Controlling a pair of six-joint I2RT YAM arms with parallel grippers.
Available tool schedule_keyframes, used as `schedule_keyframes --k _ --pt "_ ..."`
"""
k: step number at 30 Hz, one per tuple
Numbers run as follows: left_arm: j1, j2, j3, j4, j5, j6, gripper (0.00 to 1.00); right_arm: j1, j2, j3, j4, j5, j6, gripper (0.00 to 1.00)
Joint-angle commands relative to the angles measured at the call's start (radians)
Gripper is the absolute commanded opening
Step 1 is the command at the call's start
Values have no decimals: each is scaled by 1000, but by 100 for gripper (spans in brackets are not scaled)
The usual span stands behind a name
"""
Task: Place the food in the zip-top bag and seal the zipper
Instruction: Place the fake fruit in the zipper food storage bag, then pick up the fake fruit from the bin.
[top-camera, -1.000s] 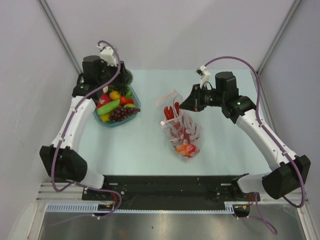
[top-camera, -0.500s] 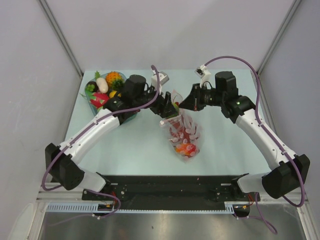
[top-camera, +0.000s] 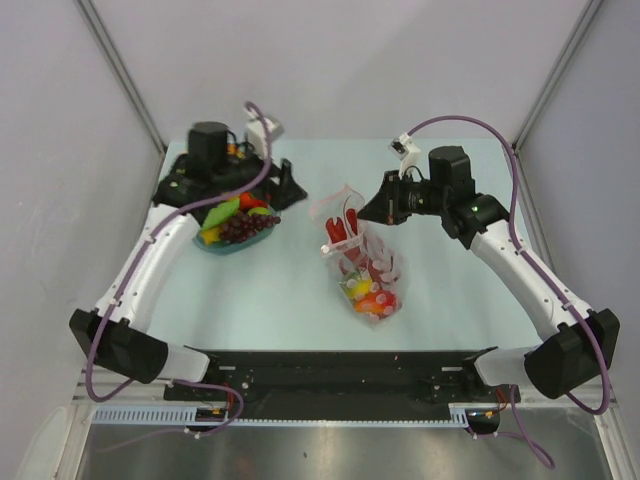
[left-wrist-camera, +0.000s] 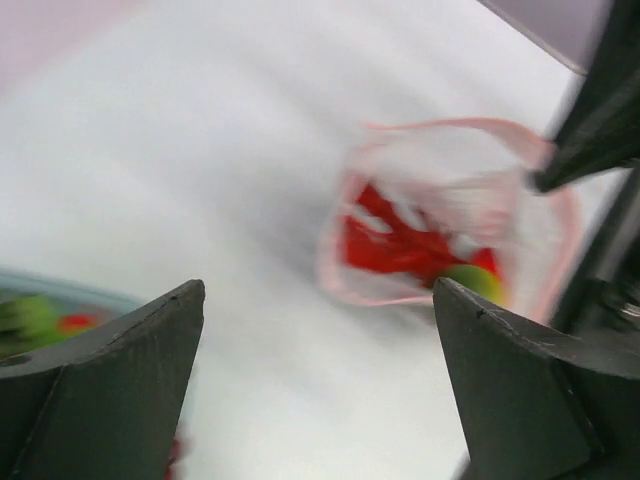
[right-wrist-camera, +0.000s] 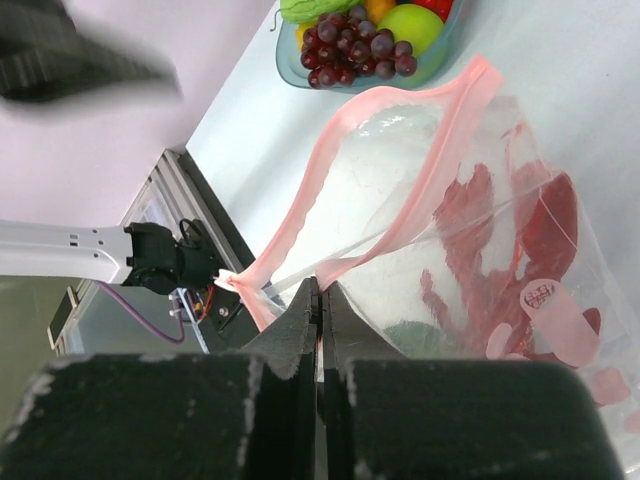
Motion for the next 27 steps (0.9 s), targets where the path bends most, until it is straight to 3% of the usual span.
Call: schedule_keyframes --k 1,2,5,8,10,18,27 --pt "193 -2 114 -193 95 334 98 -1 -30 10 34 -8 -21 0" --pt "257 6 131 -222 100 447 97 0 -27 9 34 -9 -23 0" --pt "369 26 151 -305 108 595 97 0 -23 14 30 -13 -23 0" --pt "400 55 136 -391 68 837 95 2 -15 15 31 -16 -21 0" --pt "400 66 93 -404 31 906 96 3 -9 17 31 -14 -22 0" --pt "423 176 -53 -278 23 928 95 6 6 24 33 -16 -18 0" --pt "343 307 -120 -154 -92 973 95 6 6 32 11 -8 -28 0"
